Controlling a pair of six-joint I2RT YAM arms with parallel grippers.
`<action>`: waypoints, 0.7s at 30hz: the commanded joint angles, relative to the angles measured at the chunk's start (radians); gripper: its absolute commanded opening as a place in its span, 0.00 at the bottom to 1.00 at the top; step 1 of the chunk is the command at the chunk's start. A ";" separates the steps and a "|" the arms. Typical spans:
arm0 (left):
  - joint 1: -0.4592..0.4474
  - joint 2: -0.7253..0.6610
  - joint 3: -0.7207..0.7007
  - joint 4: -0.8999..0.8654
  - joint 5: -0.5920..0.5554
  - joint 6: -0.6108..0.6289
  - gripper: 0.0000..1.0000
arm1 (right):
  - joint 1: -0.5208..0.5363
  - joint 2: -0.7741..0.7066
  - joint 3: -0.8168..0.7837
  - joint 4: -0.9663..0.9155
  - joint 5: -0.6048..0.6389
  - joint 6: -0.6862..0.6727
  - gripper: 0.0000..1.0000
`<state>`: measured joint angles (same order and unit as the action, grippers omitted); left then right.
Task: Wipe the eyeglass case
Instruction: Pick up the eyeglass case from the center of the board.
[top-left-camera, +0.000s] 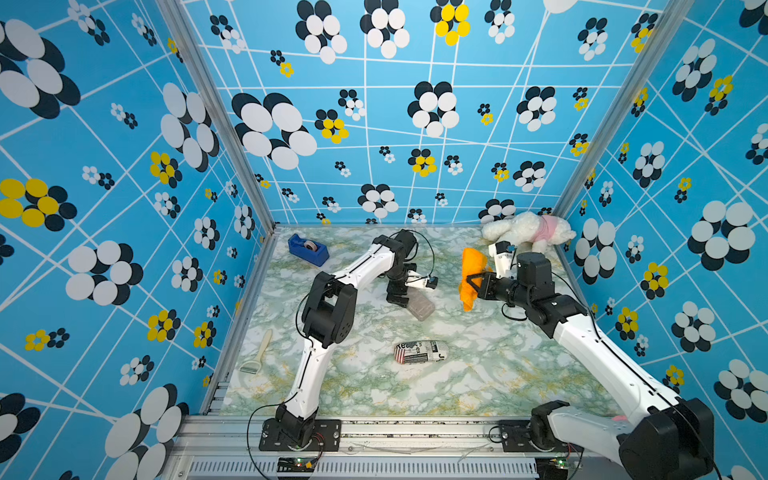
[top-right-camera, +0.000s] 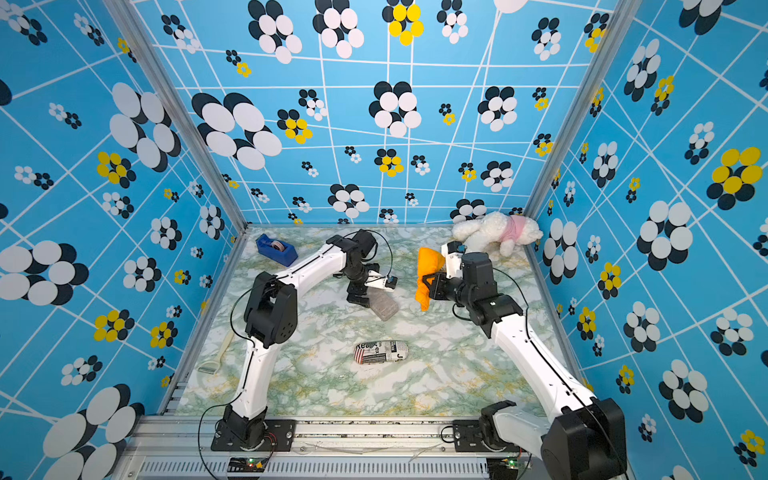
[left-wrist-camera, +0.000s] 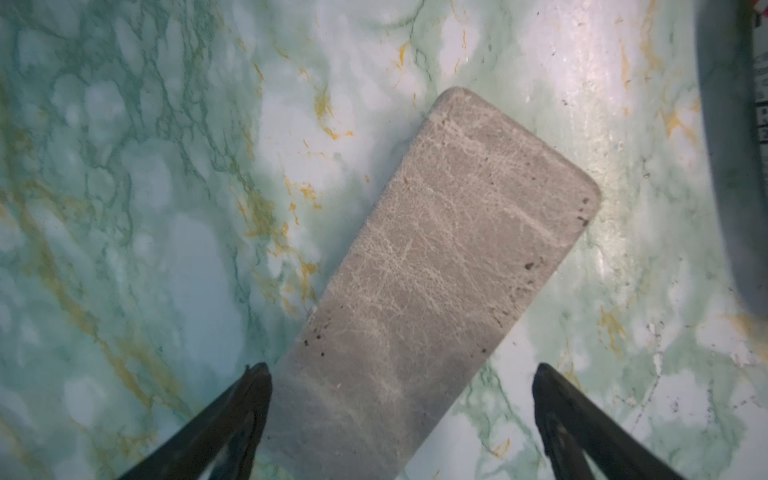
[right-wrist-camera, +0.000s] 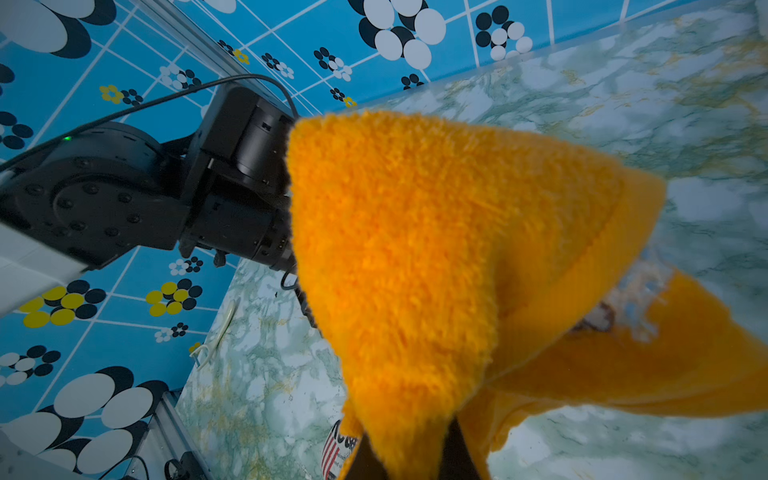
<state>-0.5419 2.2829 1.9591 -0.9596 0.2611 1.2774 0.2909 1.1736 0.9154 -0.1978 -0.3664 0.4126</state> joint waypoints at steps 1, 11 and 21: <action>-0.010 0.031 0.008 0.002 -0.023 0.042 0.99 | -0.006 0.004 -0.009 0.054 -0.031 0.033 0.00; -0.019 0.078 0.029 0.044 -0.030 0.054 0.99 | -0.006 -0.008 -0.028 0.026 -0.040 0.030 0.00; -0.010 0.046 -0.039 0.014 -0.007 -0.020 0.98 | -0.008 -0.012 -0.031 0.023 -0.033 0.021 0.00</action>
<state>-0.5568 2.3466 1.9495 -0.9054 0.2298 1.3014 0.2901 1.1755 0.8948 -0.1761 -0.3946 0.4351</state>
